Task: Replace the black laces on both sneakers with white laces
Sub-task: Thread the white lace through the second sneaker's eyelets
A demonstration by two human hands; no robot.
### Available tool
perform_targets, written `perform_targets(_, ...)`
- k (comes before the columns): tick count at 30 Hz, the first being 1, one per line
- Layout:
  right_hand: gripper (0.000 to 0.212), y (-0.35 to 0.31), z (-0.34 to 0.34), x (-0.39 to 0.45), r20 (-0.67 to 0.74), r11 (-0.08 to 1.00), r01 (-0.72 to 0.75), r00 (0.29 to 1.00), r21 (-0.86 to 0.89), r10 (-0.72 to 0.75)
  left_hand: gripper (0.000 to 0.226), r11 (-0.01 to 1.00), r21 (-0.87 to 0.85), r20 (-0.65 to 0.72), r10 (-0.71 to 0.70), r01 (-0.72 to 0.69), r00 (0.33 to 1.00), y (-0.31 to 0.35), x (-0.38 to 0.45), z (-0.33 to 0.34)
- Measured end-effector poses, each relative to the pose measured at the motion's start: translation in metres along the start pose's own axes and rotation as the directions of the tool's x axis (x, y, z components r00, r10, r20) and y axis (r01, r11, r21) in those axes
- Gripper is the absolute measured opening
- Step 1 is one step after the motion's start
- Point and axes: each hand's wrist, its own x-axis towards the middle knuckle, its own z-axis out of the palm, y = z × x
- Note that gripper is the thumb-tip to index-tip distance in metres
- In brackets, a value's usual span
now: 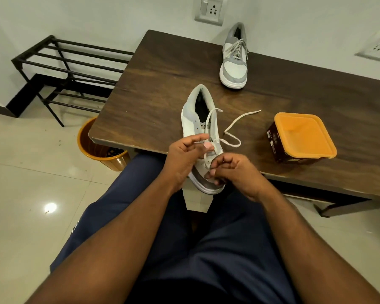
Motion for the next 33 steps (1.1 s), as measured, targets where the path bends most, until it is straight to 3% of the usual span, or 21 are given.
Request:
perform_targets(3,0.011,0.001,0.004,0.0,0.079,0.99,0.005,0.997,-0.141,0.006,0.038,0.959,0.264,-0.084,0.127,-0.1,0.988,-0.012,0.003,0.003)
perform_targets(6,0.004,0.0,0.003,0.0,0.062,0.992,0.003,0.998,-0.13,0.005,0.043,0.868,0.481,-0.171,0.234,-0.126,0.957,-0.019,0.007,0.001)
perform_targets(8,0.011,0.0,0.004,0.003,-0.103,0.992,0.04,0.993,-0.123,-0.053,0.042,0.893,0.431,-0.198,0.23,-0.126,0.953,-0.018,0.005,0.001)
perform_targets(11,0.019,-0.009,0.004,0.013,-0.422,0.996,0.085,0.904,0.026,-0.066,0.045,0.919,0.323,-0.1,0.27,-0.225,0.958,-0.012,-0.002,0.002)
perform_targets(15,0.017,-0.043,0.008,0.032,-0.358,0.928,0.012,0.925,0.371,0.131,0.06,0.912,0.275,0.077,0.296,-0.305,0.952,-0.008,-0.011,0.008)
perform_targets(17,0.01,-0.06,0.01,0.042,-0.332,0.897,0.011,0.931,0.442,0.152,0.064,0.918,0.255,0.114,0.282,-0.302,0.953,-0.009,-0.013,0.011)
perform_targets(19,0.018,-0.072,0.011,0.052,-0.287,0.887,-0.013,0.944,0.462,0.163,0.066,0.919,0.254,0.125,0.277,-0.301,0.953,-0.009,-0.013,0.011)
perform_targets(21,0.02,-0.08,0.013,0.057,-0.208,0.933,-0.101,0.961,0.345,0.181,0.066,0.93,0.222,0.111,0.276,-0.294,0.955,-0.01,-0.011,0.009)
perform_targets(25,0.019,-0.082,0.011,0.058,-0.17,0.975,-0.195,0.97,-0.11,0.175,0.049,0.922,0.248,0.087,0.284,-0.297,0.955,-0.012,-0.005,0.001)
perform_targets(29,0.033,-0.077,-0.002,0.048,-0.181,0.842,-0.241,0.968,-0.482,0.173,0.034,0.936,0.23,-0.042,0.283,-0.266,0.958,-0.01,0.001,-0.005)
perform_targets(33,0.023,-0.068,-0.011,0.04,-0.15,0.647,-0.176,0.984,-0.742,0.095,0.024,0.916,0.334,-0.296,0.327,-0.223,0.897,-0.017,0.016,-0.01)
